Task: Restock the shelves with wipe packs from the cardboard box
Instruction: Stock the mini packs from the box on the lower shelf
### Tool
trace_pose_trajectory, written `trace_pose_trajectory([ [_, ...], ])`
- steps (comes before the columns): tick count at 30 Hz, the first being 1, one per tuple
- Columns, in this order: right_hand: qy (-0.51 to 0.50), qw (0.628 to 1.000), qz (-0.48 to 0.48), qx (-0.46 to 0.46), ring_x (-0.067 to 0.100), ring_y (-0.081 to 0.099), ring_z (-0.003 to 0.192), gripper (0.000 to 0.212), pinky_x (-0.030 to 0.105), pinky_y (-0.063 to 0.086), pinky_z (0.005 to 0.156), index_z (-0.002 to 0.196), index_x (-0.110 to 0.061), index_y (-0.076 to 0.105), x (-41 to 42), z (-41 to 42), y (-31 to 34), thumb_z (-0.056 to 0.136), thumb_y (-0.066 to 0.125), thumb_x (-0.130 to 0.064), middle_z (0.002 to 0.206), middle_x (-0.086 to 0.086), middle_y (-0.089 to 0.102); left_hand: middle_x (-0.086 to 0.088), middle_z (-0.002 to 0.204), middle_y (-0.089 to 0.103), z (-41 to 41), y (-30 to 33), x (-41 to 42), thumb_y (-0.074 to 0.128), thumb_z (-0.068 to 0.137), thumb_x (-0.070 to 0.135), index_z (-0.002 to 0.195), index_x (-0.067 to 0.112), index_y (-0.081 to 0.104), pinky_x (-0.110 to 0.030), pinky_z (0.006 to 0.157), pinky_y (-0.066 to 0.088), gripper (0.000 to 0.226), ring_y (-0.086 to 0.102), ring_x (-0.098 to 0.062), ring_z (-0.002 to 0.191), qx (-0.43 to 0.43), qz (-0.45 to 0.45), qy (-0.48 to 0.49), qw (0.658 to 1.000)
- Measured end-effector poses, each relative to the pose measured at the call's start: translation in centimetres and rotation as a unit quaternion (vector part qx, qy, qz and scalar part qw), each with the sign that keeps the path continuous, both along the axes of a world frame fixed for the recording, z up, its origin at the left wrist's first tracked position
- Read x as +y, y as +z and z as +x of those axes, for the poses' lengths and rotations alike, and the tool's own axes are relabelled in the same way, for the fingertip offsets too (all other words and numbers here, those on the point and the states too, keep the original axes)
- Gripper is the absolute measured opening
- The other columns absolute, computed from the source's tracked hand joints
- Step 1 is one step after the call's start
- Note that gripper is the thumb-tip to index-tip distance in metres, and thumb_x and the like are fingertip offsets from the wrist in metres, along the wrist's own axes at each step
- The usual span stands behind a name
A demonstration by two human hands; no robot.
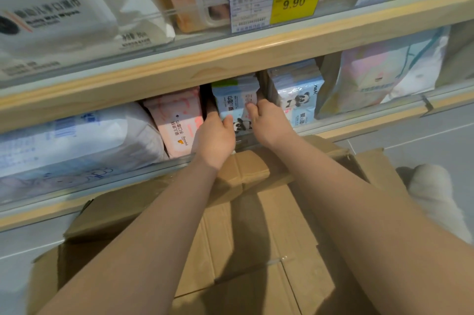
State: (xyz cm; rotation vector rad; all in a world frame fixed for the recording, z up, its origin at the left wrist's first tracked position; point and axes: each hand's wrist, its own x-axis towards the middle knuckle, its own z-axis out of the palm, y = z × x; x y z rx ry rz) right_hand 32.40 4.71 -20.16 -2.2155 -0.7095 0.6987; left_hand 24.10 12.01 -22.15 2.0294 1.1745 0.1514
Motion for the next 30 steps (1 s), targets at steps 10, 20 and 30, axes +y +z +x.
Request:
trace_pose_trajectory([
  [10, 0.025, 0.996, 0.010, -0.087, 0.024, 0.055, 0.114, 0.038, 0.026, 0.042, 0.084, 0.136, -0.010, 0.044, -3.5, -3.9, 3.5, 0.099, 0.043, -0.020, 0.128, 0.011, 0.057, -0.015, 0.116, 0.060, -9.3, 3.2, 0.2, 0.052, 0.087, 0.019, 0.118, 0.004, 0.059, -0.028, 0.093, 0.036, 0.035, 0.053, -0.027, 0.109, -0.016, 0.101, -0.036, 0.994],
  [20, 0.050, 0.998, -0.024, -0.029, 0.030, 0.055, 0.084, 0.009, 0.027, 0.038, 0.067, 0.095, -0.006, 0.058, 5.1, -6.0, 1.2, 0.087, 0.057, -0.010, 0.089, 0.014, 0.061, 0.004, 0.158, 0.007, -11.6, 1.4, 1.2, 0.040, 0.098, 0.034, 0.149, 0.019, 0.018, -0.024, 0.112, 0.012, 0.058, 0.012, -0.011, 0.143, 0.091, 0.056, -0.100, 0.989],
  [30, 0.005, 0.998, 0.044, -0.046, 0.026, 0.055, 0.077, 0.008, 0.028, 0.039, 0.065, 0.095, -0.005, 0.054, 5.2, -7.5, -0.1, 0.091, 0.055, -0.011, 0.087, 0.012, 0.061, 0.004, 0.157, 0.010, -11.0, 0.4, 2.3, 0.043, 0.097, 0.034, 0.150, 0.018, 0.015, -0.021, 0.111, 0.008, 0.062, 0.011, -0.011, 0.143, 0.062, 0.008, -0.081, 0.995],
])
